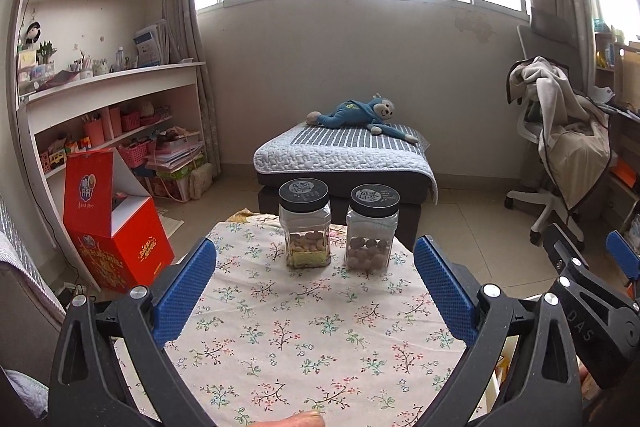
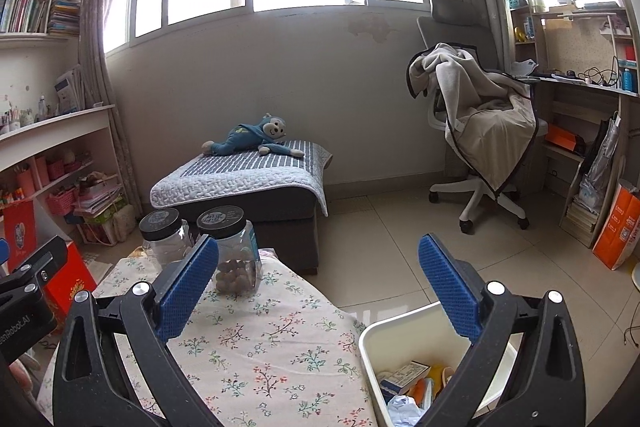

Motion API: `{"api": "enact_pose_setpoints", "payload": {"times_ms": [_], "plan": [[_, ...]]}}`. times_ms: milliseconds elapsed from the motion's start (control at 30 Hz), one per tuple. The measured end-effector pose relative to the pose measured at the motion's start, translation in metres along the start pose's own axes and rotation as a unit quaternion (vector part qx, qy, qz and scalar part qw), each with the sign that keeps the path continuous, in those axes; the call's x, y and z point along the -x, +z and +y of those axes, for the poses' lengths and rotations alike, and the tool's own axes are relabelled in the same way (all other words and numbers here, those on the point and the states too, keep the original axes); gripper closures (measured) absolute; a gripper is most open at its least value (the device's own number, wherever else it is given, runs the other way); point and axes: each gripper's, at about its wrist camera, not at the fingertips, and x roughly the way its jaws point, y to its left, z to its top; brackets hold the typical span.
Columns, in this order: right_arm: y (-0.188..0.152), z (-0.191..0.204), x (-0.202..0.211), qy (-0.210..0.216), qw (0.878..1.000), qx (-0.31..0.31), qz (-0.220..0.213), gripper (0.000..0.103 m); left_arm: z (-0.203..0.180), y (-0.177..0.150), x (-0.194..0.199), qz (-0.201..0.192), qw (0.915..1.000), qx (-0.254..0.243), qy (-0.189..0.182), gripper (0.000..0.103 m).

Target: Collect trash

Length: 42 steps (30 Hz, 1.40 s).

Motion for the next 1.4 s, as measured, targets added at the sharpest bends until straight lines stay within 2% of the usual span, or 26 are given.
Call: {"api": "enact_pose_setpoints", "payload": {"times_ms": [567, 1400], "plan": [[-0.004, 0.024, -0.012, 0.016, 1.0, 0.023, 0.01, 0.007, 0.018, -0.004, -0.021, 0.025, 0.9996, 0.012, 0.009, 0.007], [-0.006, 0.021, -0.01, 0.012, 0.999, 0.028, 0.01, 0.007, 0.016, -0.005, -0.026, 0.032, 0.9991, 0.026, 0.005, 0.007]]}}
